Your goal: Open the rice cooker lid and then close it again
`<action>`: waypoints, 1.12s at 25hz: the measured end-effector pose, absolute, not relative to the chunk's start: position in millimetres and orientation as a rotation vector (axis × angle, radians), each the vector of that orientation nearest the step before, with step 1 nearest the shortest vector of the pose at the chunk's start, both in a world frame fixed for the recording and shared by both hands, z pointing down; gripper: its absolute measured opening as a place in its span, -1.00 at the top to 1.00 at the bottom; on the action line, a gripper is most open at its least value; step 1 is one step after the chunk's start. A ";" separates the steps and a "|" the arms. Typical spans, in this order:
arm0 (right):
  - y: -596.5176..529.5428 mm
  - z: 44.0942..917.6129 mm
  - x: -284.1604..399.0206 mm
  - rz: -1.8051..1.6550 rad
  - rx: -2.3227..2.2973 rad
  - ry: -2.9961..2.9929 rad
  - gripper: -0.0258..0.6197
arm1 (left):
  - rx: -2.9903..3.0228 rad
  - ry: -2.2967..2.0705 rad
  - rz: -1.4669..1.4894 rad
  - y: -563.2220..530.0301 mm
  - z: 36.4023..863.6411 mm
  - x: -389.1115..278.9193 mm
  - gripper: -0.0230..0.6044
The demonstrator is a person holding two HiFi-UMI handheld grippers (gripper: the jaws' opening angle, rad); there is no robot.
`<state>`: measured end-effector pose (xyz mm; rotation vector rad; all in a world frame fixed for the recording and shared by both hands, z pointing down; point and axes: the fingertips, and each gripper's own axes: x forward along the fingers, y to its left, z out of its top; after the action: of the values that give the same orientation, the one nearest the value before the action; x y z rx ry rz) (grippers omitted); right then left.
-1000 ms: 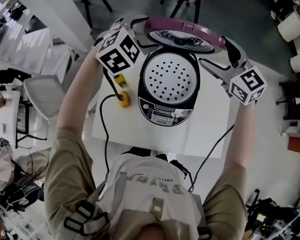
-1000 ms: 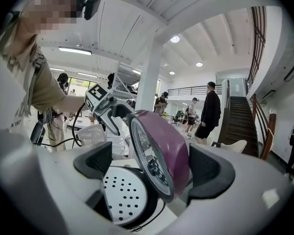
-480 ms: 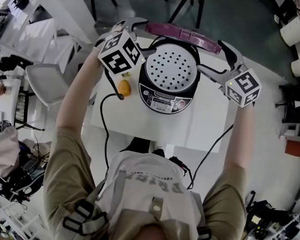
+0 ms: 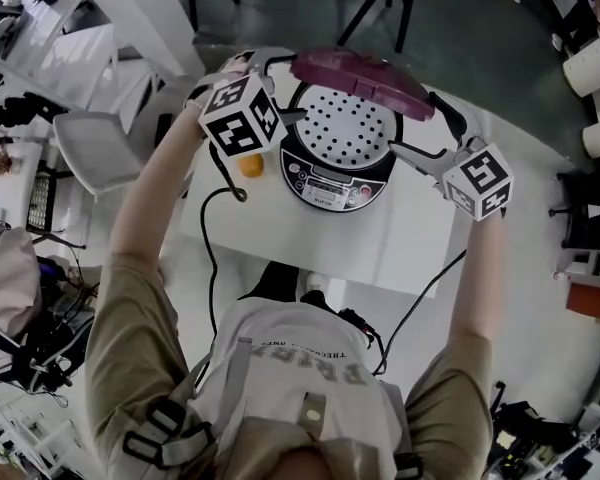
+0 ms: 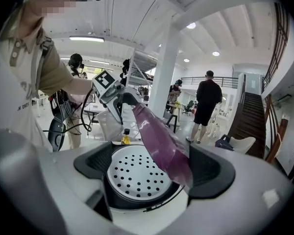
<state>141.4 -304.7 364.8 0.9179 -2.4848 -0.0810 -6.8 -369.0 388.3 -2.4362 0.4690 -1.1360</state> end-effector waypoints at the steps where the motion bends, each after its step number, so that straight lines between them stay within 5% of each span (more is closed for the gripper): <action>1: -302.1 367.4 140.2 -0.079 0.907 -2.481 -0.52 | -2.431 0.462 -1.146 -366.1 391.0 -8.2 -0.40; 28: -255.1 432.1 120.1 -0.001 0.618 -2.455 -0.52 | -2.440 0.333 -1.332 -309.8 460.8 -27.8 -0.42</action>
<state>120.1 -255.1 432.1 0.6182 -2.4553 -0.0014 -27.8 -309.8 460.8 -2.4402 0.3330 -1.3321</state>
